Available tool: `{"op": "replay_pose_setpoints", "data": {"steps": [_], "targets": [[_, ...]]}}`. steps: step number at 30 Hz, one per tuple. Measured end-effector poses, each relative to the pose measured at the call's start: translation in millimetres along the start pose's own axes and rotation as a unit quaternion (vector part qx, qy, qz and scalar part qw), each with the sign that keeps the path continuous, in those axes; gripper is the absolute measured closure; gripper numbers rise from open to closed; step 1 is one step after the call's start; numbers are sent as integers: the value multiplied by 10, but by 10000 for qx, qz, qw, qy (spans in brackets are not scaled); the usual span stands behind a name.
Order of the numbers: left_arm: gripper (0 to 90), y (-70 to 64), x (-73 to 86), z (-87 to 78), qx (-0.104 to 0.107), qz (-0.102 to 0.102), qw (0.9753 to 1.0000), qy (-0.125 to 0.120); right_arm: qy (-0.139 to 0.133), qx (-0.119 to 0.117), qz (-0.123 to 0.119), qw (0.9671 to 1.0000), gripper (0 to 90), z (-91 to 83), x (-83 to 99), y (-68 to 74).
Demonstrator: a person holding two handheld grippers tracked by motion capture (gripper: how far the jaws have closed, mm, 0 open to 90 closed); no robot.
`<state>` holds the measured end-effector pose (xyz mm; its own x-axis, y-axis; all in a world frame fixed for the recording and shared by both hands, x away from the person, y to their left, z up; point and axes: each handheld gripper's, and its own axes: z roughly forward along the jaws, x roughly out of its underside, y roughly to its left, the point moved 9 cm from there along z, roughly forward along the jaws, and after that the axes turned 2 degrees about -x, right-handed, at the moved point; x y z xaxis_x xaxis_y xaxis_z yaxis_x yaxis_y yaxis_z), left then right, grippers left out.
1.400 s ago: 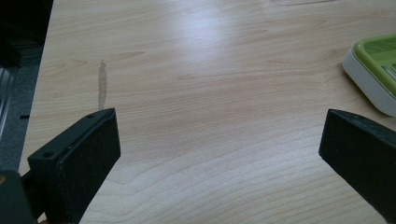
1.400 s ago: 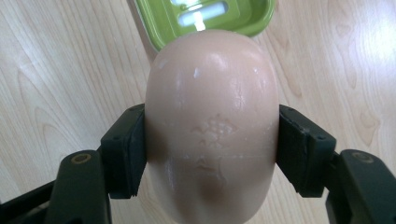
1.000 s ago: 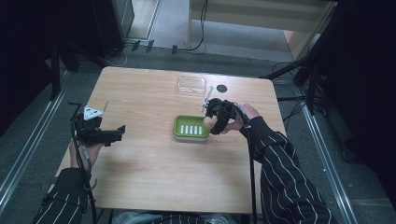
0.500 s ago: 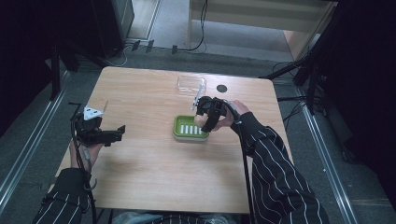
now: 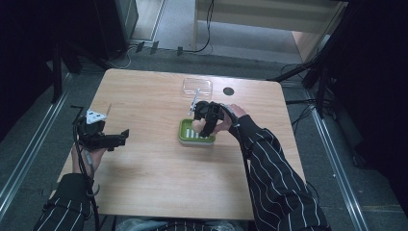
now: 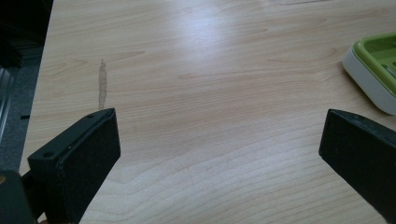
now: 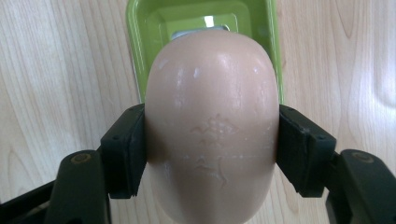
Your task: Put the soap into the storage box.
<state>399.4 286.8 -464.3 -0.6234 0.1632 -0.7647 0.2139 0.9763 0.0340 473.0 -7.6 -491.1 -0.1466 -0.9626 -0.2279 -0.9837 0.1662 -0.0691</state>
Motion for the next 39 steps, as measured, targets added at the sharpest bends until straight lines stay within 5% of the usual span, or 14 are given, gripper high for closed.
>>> {"op": "replay_pose_setpoints", "data": {"steps": [39], "targets": [[0, -21, 3, 8, 34, 55, 10000, 38, 36, -147, -313, 9994, 335, 317, -171, -83]]}}
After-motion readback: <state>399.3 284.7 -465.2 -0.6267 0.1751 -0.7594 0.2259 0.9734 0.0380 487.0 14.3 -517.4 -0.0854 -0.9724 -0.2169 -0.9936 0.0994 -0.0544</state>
